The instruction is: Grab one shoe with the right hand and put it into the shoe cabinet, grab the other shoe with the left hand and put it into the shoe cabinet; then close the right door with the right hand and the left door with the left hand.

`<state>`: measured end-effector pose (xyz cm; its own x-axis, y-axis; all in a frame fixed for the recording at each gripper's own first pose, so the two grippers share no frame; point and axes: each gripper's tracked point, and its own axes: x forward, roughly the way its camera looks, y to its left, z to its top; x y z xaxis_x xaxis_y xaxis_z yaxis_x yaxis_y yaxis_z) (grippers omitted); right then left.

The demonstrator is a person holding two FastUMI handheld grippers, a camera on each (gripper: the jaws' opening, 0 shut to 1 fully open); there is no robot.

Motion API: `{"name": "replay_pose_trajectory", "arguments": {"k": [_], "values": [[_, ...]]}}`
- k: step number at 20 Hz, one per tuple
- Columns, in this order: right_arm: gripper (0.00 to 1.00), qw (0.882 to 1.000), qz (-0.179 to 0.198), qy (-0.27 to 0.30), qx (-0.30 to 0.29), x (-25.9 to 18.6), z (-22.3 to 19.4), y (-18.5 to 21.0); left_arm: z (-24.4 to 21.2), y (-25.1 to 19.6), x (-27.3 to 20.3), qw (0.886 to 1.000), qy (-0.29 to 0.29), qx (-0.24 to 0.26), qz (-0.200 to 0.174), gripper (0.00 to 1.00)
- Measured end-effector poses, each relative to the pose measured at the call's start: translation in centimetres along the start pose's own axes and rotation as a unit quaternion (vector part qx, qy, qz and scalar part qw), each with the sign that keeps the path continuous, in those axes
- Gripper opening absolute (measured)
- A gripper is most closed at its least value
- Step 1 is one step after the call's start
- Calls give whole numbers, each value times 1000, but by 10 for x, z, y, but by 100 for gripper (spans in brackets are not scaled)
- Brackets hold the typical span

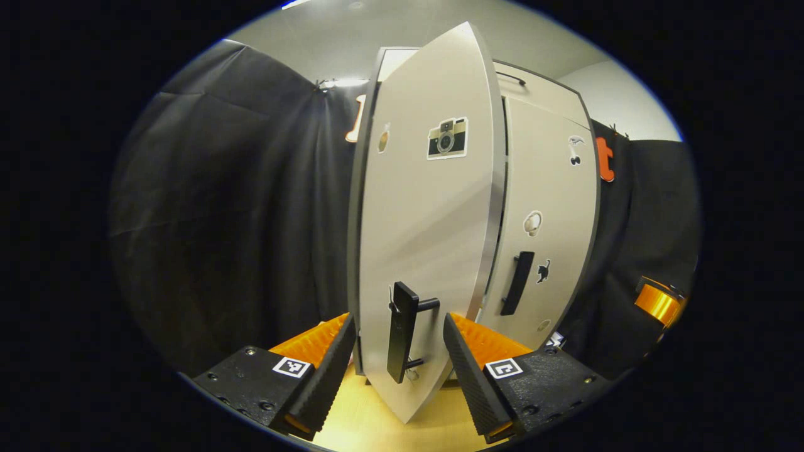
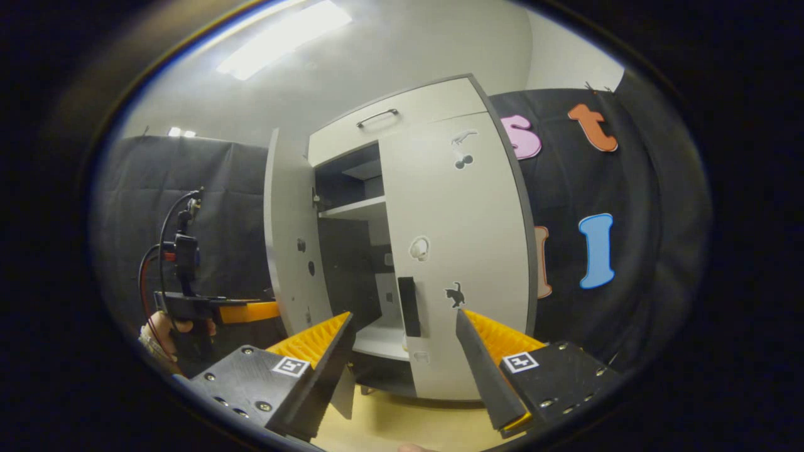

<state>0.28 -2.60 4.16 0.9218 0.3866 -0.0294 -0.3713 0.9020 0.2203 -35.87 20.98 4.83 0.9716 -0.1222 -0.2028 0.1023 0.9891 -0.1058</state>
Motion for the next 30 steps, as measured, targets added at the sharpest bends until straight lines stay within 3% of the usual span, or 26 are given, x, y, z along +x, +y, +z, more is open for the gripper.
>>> {"name": "replay_pose_trajectory", "arguments": {"k": [2, 3, 4, 6, 11, 18, 19, 22, 24, 25, 26, 30], "values": [[92, 1000, -8, -1, -1, -3, 0, -8, 2, -15, 7, 1000, -3, -5, -18, 82], [92, 1000, -11, -1, -1, -3, 0, -12, 3, -19, 10, 1000, -5, -6, -22, 88], [92, 1000, -16, -1, -2, -4, 1, -15, 3, -21, 13, 1000, -7, -4, -25, 84], [96, 1000, -22, -3, 0, -6, 1, -21, 1, -25, 19, 1000, -3, 3, -25, 88], [92, 999, -33, -2, 1, -4, 0, -32, -1, -32, 26, 999, -1, 2, -33, 88], [96, 999, -33, -6, 1, 1, 3, -38, 9, -35, 27, 999, -15, 9, -31, 88], [92, 999, -33, -6, 1, 1, 3, -38, 11, -37, 26, 999, -18, 9, -31, 88], [96, 999, -34, -6, 0, 2, 4, -41, 14, -39, 25, 999, -23, 12, -32, 88], [92, 999, -35, -7, 0, 1, 6, -41, 15, -41, 24, 999, -25, 16, -32, 88], [96, 999, -35, -7, 0, 1, 7, -42, 16, -42, 23, 999, -26, 17, -32, 88], [92, 999, -35, -8, 0, 0, 8, -41, 17, -43, 22, 999, -27, 17, -32, 88], [92, 999, -34, -8, -4, -2, 8, -39, 20, -44, 17, 999, -31, 16, -33, 88]]}}
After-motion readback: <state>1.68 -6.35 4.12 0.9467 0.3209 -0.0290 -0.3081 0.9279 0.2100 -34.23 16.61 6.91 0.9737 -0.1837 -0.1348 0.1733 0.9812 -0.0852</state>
